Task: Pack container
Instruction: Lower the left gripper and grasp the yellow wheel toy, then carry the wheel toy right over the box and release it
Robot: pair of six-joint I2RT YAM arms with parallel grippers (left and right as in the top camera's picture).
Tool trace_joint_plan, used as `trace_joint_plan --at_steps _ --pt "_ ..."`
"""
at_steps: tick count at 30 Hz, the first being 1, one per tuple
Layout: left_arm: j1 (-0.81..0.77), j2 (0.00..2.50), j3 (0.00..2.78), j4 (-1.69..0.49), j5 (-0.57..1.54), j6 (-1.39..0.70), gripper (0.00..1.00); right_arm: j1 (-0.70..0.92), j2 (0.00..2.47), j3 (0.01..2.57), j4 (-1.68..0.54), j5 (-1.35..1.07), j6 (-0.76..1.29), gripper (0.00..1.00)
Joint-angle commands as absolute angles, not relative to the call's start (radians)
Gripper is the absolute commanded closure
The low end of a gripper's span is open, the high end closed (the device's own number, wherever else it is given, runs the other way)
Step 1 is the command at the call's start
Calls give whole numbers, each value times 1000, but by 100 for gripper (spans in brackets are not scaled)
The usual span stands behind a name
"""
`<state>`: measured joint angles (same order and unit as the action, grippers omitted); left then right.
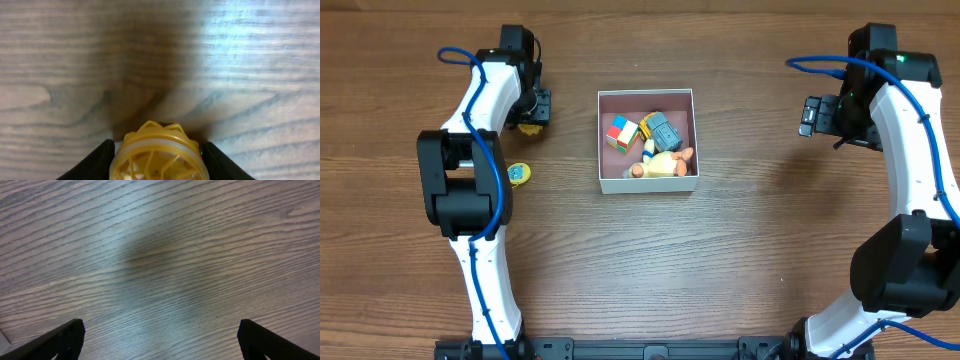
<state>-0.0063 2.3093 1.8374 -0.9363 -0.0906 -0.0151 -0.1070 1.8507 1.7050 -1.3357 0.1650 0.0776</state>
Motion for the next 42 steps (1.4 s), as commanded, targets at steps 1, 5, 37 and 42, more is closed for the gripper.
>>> trace_joint_plan --at_steps 1,5,37,42 --pt "-16 2322 1928 -1000 -70 -4 67 -109 1840 1709 -1332 179 78 0" --pt "-34 2320 2080 -1132 -51 -3 67 -109 1840 1709 -1332 179 78 0" --pt "-446 2321 2580 -1540 101 -6 42 -109 1840 1709 -1332 179 78 0" --pt "-445 2321 2580 -1537 93 2 23 -109 1840 1709 -1332 180 78 0"
